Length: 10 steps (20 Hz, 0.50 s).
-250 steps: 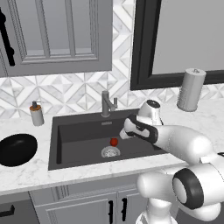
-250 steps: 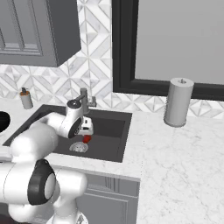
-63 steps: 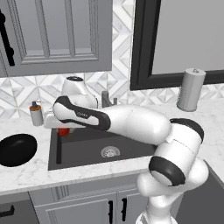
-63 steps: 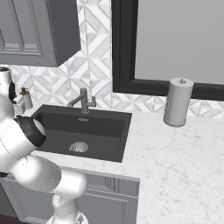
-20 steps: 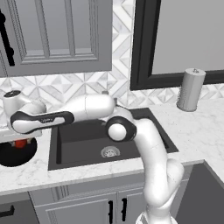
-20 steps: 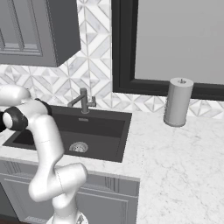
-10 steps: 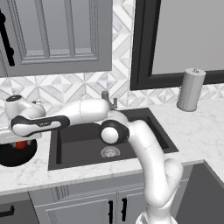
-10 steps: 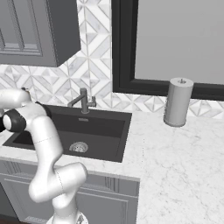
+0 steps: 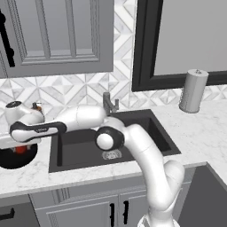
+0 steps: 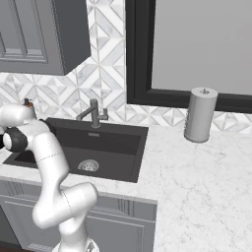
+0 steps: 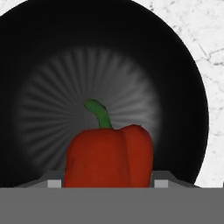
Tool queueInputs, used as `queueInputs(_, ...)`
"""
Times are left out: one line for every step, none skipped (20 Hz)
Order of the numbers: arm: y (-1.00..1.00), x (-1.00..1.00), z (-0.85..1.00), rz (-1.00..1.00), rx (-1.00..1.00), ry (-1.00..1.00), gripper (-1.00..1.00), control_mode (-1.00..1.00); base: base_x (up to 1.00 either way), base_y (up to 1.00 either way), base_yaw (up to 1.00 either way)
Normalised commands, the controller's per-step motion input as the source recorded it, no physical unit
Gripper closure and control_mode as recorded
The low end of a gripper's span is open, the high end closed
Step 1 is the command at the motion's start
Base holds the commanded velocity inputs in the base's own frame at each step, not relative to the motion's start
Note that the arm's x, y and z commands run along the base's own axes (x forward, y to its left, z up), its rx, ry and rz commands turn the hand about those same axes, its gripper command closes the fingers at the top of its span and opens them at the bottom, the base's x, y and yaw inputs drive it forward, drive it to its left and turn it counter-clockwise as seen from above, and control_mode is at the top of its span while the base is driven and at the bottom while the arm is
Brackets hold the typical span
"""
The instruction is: Pick the bell pepper from the sink and place it in the bowl. Then pick the bowl and place it in the microwave. Then close the microwave door and press the start button.
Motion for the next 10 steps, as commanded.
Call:
queueInputs(0.00,0.02,-0.26,0.00,0.00,0.00,1.00,-1.00,0.00,0.00,0.00)
queueInputs(0.00,0.00,-0.28,0.00,0.00,0.00,1.00,-1.00,0.00,0.00,0.00)
queueInputs(0.00,0.01,-0.36,0.00,0.00,0.00,1.00,-1.00,0.00,0.00,0.00)
queueInputs(0.00,0.00,-0.33,0.00,0.00,0.00,1.00,-1.00,0.00,0.00,0.00)
queueInputs(0.00,0.00,-0.35,0.00,0.01,0.00,1.00,-1.00,0.00,0.00,0.00)
queueInputs(0.00,0.05,-0.36,0.00,0.00,0.00,1.00,-1.00,0.00,0.00,0.00)
queueInputs(0.00,0.07,-0.38,0.00,0.00,0.00,1.00,-1.00,0.00,0.00,0.00)
queueInputs(0.00,0.06,-0.38,0.00,0.00,0.00,-1.00,-1.00,0.00,0.00,0.00)
queueInputs(0.00,0.04,-0.36,0.00,0.00,0.00,-1.00,-1.00,0.00,0.00,0.00)
queueInputs(0.00,0.00,-0.27,0.00,0.01,0.00,-1.00,-1.00,0.00,0.00,0.00)
